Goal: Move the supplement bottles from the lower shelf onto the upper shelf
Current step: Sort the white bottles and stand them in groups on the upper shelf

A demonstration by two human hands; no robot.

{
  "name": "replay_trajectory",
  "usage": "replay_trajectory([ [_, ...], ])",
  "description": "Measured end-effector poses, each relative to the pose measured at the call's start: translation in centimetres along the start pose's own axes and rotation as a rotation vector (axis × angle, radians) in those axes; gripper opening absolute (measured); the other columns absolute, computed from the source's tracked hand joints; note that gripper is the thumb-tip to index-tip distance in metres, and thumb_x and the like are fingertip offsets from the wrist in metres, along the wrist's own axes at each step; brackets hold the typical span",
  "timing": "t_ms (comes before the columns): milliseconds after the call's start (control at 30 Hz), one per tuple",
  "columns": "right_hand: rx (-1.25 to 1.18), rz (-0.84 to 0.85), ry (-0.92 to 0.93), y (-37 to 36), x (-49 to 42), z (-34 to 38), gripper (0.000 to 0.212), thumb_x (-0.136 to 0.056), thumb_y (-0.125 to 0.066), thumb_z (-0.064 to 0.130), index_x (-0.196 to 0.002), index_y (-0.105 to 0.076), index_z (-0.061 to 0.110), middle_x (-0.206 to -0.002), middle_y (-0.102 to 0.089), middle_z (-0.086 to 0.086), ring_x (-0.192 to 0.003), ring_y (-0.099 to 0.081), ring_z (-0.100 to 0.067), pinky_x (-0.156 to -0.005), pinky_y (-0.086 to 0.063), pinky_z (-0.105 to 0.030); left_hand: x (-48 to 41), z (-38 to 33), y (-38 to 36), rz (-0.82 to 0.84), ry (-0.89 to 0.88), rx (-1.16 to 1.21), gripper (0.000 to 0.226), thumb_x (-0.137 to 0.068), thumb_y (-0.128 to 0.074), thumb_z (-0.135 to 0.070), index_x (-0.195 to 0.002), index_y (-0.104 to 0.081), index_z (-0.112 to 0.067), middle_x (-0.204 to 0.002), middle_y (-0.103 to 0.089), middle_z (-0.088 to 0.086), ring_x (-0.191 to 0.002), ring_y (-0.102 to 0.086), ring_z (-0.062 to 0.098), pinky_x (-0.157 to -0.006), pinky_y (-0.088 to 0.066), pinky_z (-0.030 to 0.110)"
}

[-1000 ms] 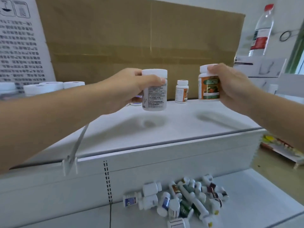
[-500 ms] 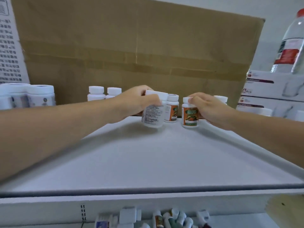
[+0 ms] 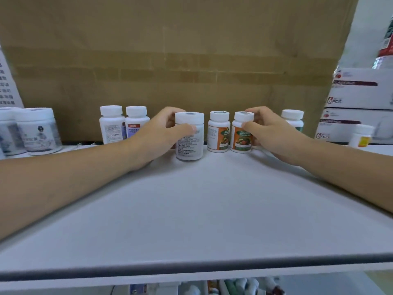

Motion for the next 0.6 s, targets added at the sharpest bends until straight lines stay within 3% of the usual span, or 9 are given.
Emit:
replay_trajectory([
  [200,0.046,0.044,-0.004,-0.6,0.0,-0.2,0.037,-0.098,-0.054,0.027,-0.133,-0.043,0.025,-0.125,-0.058,0.005,-0.116,-0.057,-0.017,-0.103,-0.046,-0.042,0.2,-0.4,-0.1,0.007,-0.025,-0.012,0.037,-0.090,-0.065,-0.016,-0.125,-0.052,-0.019,-0.118,-0.064,-0.001,-0.112,-0.060,0.013,-0.096,-0.049,0.034],
  [300,0.099,-0.041,0.006,0.3,-0.1,0.1,0.046,-0.097,-0.054,0.026,-0.141,-0.039,0.022,-0.125,-0.054,0.006,-0.115,-0.054,-0.015,-0.100,-0.046,-0.034,0.2,-0.3,-0.1,0.010,-0.026,-0.008,0.041,-0.088,-0.069,-0.018,-0.125,-0.052,-0.020,-0.118,-0.065,-0.001,-0.116,-0.060,0.016,-0.100,-0.049,0.039],
  [433,0.275,-0.225,0.302,2.6,1.6,5.8,0.029,-0.092,-0.056,0.010,-0.118,-0.052,0.020,-0.114,-0.056,-0.003,-0.092,-0.054,-0.009,-0.084,-0.044,-0.021,0.4,-1.1,0.4,0.020,-0.005,-0.071,0.046,-0.080,-0.076,-0.032,-0.120,-0.054,-0.025,-0.115,-0.065,0.001,-0.111,-0.063,0.021,-0.093,-0.055,0.042],
  [533,0.454,-0.026,0.397,-0.1,3.5,8.7,0.019,-0.090,-0.055,0.011,-0.099,-0.060,0.027,-0.099,-0.061,0.006,-0.084,-0.057,-0.004,-0.079,-0.046,-0.025,0.8,-2.8,1.8,0.023,-0.010,-0.170,0.040,-0.074,-0.078,-0.044,-0.104,-0.059,-0.024,-0.102,-0.068,0.002,-0.096,-0.066,0.020,-0.079,-0.055,0.038],
  [600,0.615,0.199,0.339,-3.2,4.8,8.5,0.019,-0.091,-0.056,0.019,-0.105,-0.063,0.029,-0.101,-0.060,0.011,-0.091,-0.059,-0.005,-0.086,-0.050,-0.031,1.7,-4.5,3.5,0.004,-0.019,-0.288,0.054,-0.061,-0.074,-0.055,-0.099,-0.057,-0.021,-0.097,-0.067,0.003,-0.084,-0.061,0.017,-0.072,-0.051,0.039],
])
Point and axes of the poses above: each hand's wrist, its own x-axis away from the middle knuckle, its own y-axis out of the back of the hand, z = x × y, the point moved 10 cm from there along -x, towards the middle knuckle
